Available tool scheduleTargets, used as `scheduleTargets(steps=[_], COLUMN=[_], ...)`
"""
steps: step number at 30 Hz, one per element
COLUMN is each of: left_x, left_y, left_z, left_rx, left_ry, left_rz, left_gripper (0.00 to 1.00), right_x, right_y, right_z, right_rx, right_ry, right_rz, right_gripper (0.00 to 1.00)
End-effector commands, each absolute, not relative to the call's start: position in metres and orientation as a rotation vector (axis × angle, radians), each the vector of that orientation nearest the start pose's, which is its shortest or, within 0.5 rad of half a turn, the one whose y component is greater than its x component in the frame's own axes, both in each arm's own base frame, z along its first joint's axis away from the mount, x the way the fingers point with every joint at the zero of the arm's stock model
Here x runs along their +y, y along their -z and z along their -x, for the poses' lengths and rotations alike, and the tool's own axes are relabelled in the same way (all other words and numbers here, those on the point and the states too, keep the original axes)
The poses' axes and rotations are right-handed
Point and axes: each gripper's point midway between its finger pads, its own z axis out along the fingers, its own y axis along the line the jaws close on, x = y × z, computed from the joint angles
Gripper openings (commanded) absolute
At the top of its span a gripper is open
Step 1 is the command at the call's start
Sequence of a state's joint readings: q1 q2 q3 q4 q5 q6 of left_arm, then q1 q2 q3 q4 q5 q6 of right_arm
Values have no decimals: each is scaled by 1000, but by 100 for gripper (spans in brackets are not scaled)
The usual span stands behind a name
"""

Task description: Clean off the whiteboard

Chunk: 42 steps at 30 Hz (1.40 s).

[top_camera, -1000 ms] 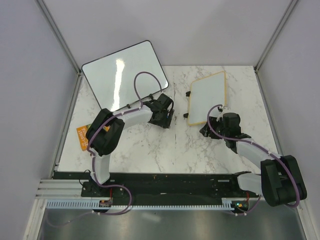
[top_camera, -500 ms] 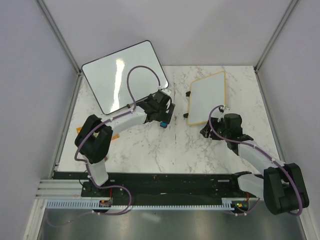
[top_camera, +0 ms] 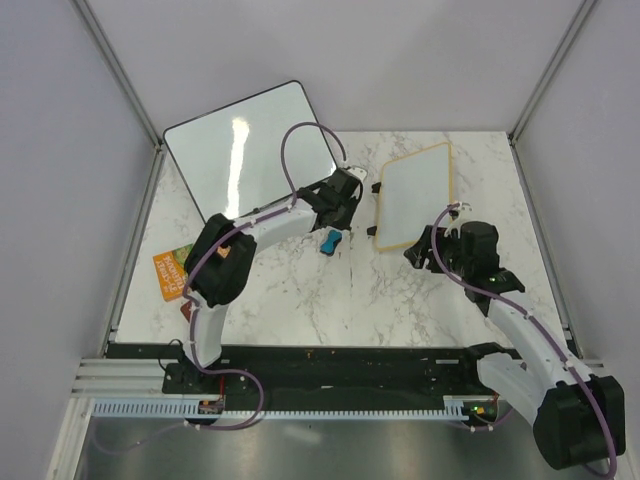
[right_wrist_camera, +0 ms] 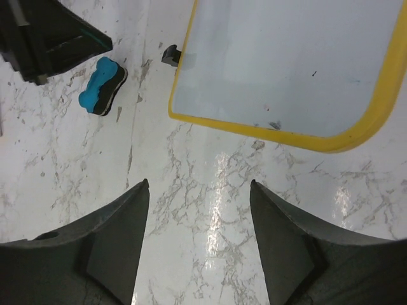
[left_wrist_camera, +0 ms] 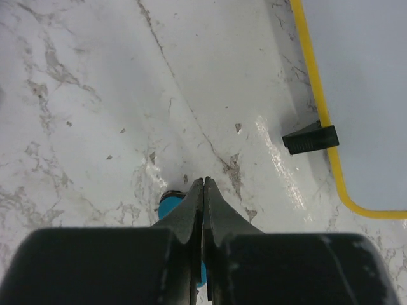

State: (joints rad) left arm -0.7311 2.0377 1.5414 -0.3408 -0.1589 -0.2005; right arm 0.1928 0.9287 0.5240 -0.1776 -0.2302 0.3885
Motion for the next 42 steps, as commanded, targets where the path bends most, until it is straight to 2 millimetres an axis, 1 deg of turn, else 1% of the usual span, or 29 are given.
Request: scheduleTargets(steps=[1, 2, 3, 4, 6, 7, 9, 10, 12, 16, 18, 20, 21, 22, 23, 24, 25, 26, 27, 29, 30, 33, 35, 37, 38, 39, 40, 41, 42], left_x=[-359, -363, -368, -377, -387, -394, -402, -406, -413, -425, -432, -439, -445, -452, -456, -464, -468, -471, -478, -482, -487, -489, -483, -471, -459, -449, -441, -427, -416], left_y=[-72, -63, -60, -63, -55, -52, -47, -45, -42, -30, -33, -30, -36, -39, -35, -44, -45, -40, -48, -44, -48, -47, -43, -48, -40, -51, -53, -45, -48], left_z=[-406, -405, -404, -405, -404, -398, -394, -391, -386, -371, -371, -368, -371, -369, -370, -372, -371, -371, -371, -371, -368, -368, -371, -383, -385, -396, -400, -401, -409], left_rx=[2344, 2359, 2363, 2352, 2368, 2377, 2389, 2394, 2404, 2435, 2428, 2430, 2411, 2406, 2408, 2383, 2381, 2386, 2367, 2376, 2366, 2368, 2384, 2381, 2404, 2382, 2379, 2403, 2392], left_ry=[321, 331, 353, 397, 447, 494, 531, 551, 583, 676, 705, 736, 760, 794, 806, 826, 847, 862, 910, 937, 978, 987, 941, 828, 770, 685, 640, 583, 519], left_rz=[-642, -664, -681, -702, -730, -755, -780, -794, -815, -858, -862, -873, -871, -876, -877, -877, -879, -880, -886, -881, -891, -880, -858, -804, -786, -737, -712, -684, -645], left_gripper=[2, 2, 2, 2, 2, 2, 2, 2, 2, 2, 2, 2, 2, 2, 2, 2, 2, 2, 2, 2, 2, 2, 2, 2, 2, 2, 2, 2, 2], right_x=[106, 106, 106, 105, 103, 102, 98, 97, 95, 95, 92, 91, 91, 91, 90, 90, 89, 89, 89, 87, 87, 86, 86, 86, 86, 85, 85, 86, 86], right_y=[-147, -153, -161, -165, -182, -186, -203, -206, -222, -242, -249, -249, -249, -247, -246, -245, -242, -242, -241, -240, -239, -236, -235, -233, -233, -232, -232, -231, -231], right_z=[-271, -272, -270, -269, -268, -266, -266, -264, -263, -259, -258, -257, -257, -258, -257, -258, -258, -258, -258, -259, -258, -259, -259, -258, -258, -258, -258, -258, -258], right_rx=[2153, 2138, 2117, 2108, 2063, 2056, 2013, 2009, 1973, 1929, 1909, 1910, 1911, 1917, 1917, 1921, 1928, 1930, 1931, 1933, 1936, 1941, 1944, 1947, 1949, 1950, 1947, 1952, 1953], right_ry=[-556, -556, -560, -557, -554, -550, -533, -529, -524, -538, -528, -520, -518, -512, -511, -509, -502, -500, -495, -484, -482, -475, -473, -470, -469, -467, -466, -470, -471], right_rz=[-62, -61, -55, -55, -54, -56, -58, -63, -67, -66, -74, -73, -74, -72, -75, -73, -74, -73, -72, -74, -73, -72, -70, -68, -69, -71, -71, -68, -67], right_gripper=[73, 73, 74, 76, 78, 80, 82, 83, 84, 85, 86, 86, 86, 86, 86, 86, 86, 86, 86, 86, 86, 86, 86, 86, 86, 86, 86, 87, 86])
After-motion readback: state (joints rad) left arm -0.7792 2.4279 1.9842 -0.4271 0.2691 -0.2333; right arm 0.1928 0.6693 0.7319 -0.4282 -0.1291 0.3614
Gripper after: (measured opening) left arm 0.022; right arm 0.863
